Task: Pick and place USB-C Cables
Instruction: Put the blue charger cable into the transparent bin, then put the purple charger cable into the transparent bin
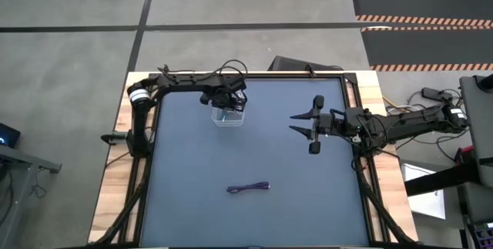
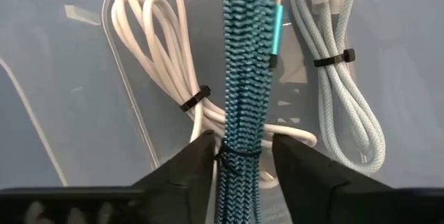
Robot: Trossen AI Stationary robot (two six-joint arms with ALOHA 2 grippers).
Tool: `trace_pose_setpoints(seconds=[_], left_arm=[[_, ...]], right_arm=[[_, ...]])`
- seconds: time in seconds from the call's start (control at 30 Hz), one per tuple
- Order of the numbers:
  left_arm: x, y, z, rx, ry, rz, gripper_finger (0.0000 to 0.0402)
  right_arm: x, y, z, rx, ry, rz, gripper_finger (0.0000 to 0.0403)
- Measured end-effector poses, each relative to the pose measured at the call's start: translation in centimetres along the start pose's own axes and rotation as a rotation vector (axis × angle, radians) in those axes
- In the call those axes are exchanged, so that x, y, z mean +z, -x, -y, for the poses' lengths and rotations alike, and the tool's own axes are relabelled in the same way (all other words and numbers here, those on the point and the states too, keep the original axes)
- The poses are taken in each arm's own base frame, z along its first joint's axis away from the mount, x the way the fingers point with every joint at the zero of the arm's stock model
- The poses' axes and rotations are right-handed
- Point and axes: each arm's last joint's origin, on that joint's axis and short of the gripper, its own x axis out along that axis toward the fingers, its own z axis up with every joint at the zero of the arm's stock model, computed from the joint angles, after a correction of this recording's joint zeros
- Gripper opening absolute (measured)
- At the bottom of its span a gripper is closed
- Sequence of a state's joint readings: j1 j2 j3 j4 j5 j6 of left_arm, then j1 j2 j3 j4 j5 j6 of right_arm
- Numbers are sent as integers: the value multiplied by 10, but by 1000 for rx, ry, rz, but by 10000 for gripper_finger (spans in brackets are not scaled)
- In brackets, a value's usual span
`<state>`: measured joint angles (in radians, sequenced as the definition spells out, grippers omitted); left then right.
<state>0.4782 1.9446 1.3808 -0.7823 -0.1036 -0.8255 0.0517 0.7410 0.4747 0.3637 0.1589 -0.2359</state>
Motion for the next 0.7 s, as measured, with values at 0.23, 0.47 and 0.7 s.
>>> trace_pose_setpoints(seconds=[0.23, 0.47, 0.7], left_arm=[[0, 10, 0, -41, -24, -9, 159], [1, 40, -3, -98, -71, 55, 160], [-12, 79, 3, -178, -177, 141, 160]], right_arm=[[0, 0, 0, 0, 0, 0, 130], [1, 0, 0, -2, -5, 7, 130], [1, 0, 0, -1, -9, 6, 130]])
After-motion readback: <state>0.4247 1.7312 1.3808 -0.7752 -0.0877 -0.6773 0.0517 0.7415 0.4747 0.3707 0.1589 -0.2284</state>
